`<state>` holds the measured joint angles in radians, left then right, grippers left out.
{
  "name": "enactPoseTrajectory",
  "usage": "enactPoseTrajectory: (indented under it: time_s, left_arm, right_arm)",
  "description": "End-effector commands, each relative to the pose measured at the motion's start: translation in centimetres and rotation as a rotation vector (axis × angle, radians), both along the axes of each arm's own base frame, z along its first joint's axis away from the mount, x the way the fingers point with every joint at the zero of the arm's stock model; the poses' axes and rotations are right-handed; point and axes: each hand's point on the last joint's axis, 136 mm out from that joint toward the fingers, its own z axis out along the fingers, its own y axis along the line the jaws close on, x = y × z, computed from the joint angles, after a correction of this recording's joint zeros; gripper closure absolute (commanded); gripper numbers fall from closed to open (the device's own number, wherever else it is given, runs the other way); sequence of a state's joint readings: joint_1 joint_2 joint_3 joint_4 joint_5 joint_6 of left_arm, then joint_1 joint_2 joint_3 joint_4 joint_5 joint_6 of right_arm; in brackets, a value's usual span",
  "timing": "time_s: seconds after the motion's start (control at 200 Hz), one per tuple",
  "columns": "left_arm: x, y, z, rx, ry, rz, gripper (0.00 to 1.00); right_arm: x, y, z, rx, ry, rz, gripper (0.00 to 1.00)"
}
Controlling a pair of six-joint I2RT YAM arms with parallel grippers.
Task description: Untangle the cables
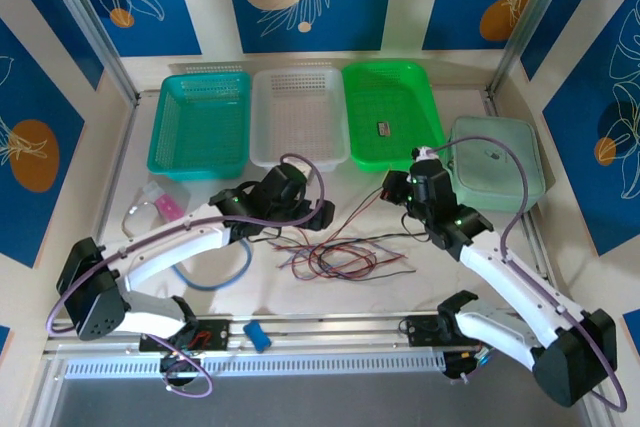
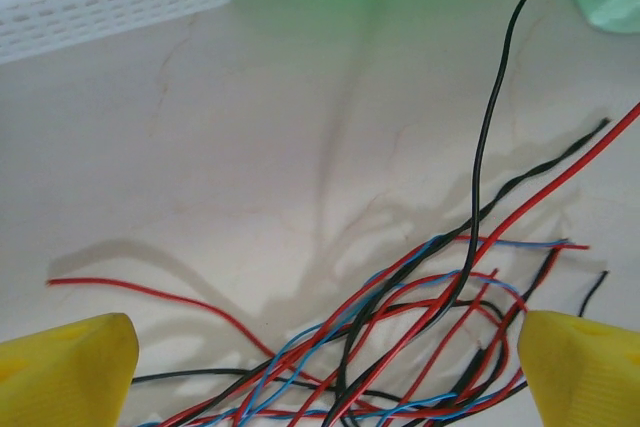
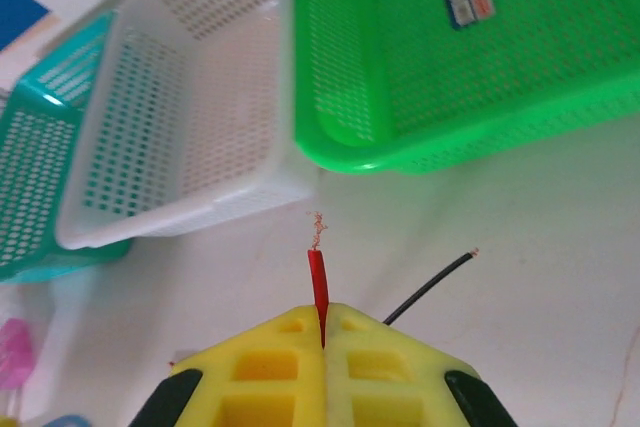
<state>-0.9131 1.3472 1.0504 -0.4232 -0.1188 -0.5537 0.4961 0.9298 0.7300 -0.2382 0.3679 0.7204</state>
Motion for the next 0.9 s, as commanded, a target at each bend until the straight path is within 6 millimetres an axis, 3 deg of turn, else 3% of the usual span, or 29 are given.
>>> enactPoseTrajectory:
  time_s: [0.0, 0.145, 0.28, 0.48, 0.735, 0.825, 0.895]
  left_arm:
    - [-0.5, -2.2, 4.3, -0.151, -0.045, -0.066, 0.05]
    - [-1.4, -4.3, 8.0, -0.267, -0.086, -0.186, 0.07]
    - [-0.8, -5.0, 9.5, -0.308, -0.098, -0.172, 0.08]
    - [0.2, -5.7, 9.3, -0.349, -0.037, -0.114, 0.10]
    - [2.5, -5.1, 11.3, -0.534, 0.083, -0.041, 0.14]
    - [3.7, -4.9, 11.2, -0.669, 0.181, -0.024, 0.21]
    - [3.7, -5.1, 11.4, -0.673, 0.182, -0.049, 0.24]
  right_arm:
    - [-0.5, 1.7, 4.3, 0.030, -0.098, 0.117, 1.00]
    - [-1.0, 4.0, 9.3, 0.077, -0.206, 0.257, 1.00]
    - [-1.1, 5.3, 11.6, 0.112, -0.266, 0.332, 1.00]
    - [-1.7, 6.6, 12.0, 0.120, -0.322, 0.422, 1.00]
    - [-2.7, 6.6, 12.7, 0.138, -0.415, 0.454, 1.00]
    - [-3.0, 6.7, 13.0, 0.139, -0.422, 0.470, 1.00]
    - [-3.2, 6.9, 13.1, 0.144, -0.429, 0.487, 1.00]
